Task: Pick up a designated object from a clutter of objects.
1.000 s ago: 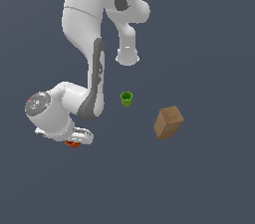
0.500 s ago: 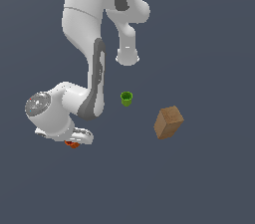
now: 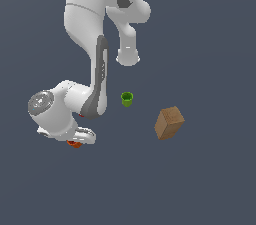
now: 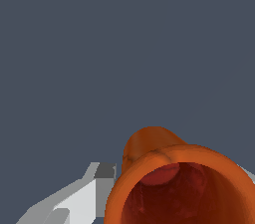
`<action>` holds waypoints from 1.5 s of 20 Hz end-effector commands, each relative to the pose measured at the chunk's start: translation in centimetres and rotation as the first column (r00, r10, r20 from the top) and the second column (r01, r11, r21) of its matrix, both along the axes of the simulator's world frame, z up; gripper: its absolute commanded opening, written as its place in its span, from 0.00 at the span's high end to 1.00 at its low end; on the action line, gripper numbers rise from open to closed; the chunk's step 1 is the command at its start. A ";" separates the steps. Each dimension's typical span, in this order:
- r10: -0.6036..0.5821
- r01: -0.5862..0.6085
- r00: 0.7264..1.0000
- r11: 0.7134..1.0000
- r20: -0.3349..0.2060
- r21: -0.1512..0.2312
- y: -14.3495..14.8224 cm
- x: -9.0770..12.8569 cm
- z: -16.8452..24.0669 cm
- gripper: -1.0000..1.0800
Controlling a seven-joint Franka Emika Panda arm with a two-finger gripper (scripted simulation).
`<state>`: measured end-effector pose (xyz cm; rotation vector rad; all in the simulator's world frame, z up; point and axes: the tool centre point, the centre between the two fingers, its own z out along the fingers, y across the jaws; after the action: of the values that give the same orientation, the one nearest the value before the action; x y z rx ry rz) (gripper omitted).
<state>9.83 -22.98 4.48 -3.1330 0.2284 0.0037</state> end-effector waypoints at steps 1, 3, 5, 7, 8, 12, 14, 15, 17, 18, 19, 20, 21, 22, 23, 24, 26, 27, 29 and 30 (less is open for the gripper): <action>0.001 -0.001 1.000 1.000 0.002 0.000 1.0 0.0 0.8 1.00; 0.001 -0.001 1.000 1.000 0.002 0.000 2.0 -0.1 1.5 1.00; 0.001 -0.001 1.000 1.000 0.002 0.000 3.3 -0.2 2.4 1.00; 0.001 -0.001 1.000 1.000 0.002 0.000 4.8 -0.3 3.5 1.00; 0.001 -0.001 1.000 1.000 0.002 0.000 5.7 -0.3 4.2 1.00; 0.001 -0.001 1.000 1.000 0.002 0.000 9.7 -0.6 7.1 1.00; 0.001 -0.001 1.000 1.000 0.002 0.000 11.8 -0.8 8.7 1.00; 0.001 -0.001 1.000 1.000 0.002 0.000 12.8 -0.9 9.4 1.00; 0.001 -0.001 1.000 1.000 0.002 0.000 14.9 -1.0 11.0 1.00; 0.001 -0.001 1.000 1.000 0.002 0.000 16.0 -1.1 11.8 1.00; 0.001 -0.001 1.000 1.000 0.002 -0.001 17.0 -1.1 12.5 1.00; 0.001 -0.001 1.000 1.000 0.002 -0.001 18.1 -1.2 13.3 1.00; 0.001 -0.001 1.000 1.000 0.002 -0.001 19.1 -1.3 14.1 1.00; 0.001 -0.001 1.000 1.000 0.002 -0.002 20.2 -1.3 14.9 1.00; 0.001 -0.001 1.000 1.000 0.002 -0.002 21.2 -1.4 15.6 1.00; 0.001 -0.001 1.000 1.000 0.002 -0.002 22.3 -1.5 16.4 1.00; 0.001 -0.001 1.000 1.000 0.002 -0.002 24.3 -1.6 18.0 1.00; 0.001 -0.001 1.000 1.000 0.002 -0.002 25.4 -1.6 18.8 1.00; 0.001 -0.001 1.000 1.000 0.002 -0.003 27.4 -1.7 20.3 1.00; 0.001 -0.001 1.000 1.000 0.002 -0.003 28.5 -1.8 21.1 1.00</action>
<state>8.16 3.93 24.33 -3.1354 0.2259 0.0003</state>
